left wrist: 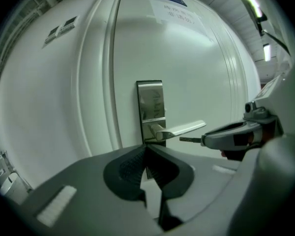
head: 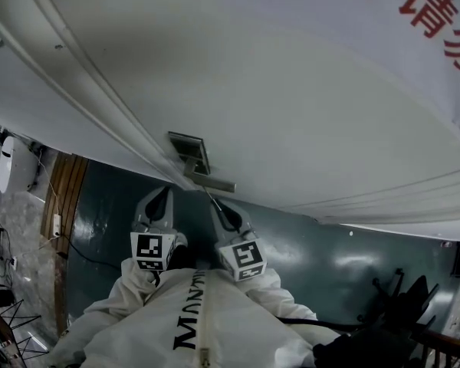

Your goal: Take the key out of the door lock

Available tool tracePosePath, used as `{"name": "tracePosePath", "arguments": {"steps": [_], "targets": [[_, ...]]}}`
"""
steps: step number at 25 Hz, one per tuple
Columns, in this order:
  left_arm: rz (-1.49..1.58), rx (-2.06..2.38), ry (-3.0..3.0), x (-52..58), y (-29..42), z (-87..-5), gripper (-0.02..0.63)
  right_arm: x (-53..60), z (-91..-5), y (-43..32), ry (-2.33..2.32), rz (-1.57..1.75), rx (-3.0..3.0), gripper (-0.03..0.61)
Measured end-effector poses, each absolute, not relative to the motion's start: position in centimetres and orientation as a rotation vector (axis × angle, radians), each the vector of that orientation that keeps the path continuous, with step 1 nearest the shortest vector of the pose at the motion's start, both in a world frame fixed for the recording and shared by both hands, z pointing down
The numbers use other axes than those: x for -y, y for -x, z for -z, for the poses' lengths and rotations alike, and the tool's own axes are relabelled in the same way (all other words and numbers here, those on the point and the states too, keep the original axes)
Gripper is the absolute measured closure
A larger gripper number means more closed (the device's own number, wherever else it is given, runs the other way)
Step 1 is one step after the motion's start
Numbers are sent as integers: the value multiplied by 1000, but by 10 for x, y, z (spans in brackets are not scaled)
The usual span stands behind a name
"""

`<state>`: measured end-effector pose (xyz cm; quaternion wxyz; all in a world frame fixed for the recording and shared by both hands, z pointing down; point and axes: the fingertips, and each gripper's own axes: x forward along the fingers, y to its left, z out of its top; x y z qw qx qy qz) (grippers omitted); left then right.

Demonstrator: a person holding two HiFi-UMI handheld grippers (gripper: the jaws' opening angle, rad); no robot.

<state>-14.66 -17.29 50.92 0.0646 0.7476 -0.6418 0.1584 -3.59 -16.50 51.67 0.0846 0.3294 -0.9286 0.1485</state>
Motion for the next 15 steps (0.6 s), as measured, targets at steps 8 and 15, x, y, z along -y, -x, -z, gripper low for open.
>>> {"name": "tracePosePath", "arguments": {"steps": [8,15], "targets": [[-461,1910,-2306,162,142,-501,614,157,-515,27,-1045,-437,2759,555],[-438,1841,-2405,133,159,-501,614,129,-513,23,-1253,-407,2675,555]]}}
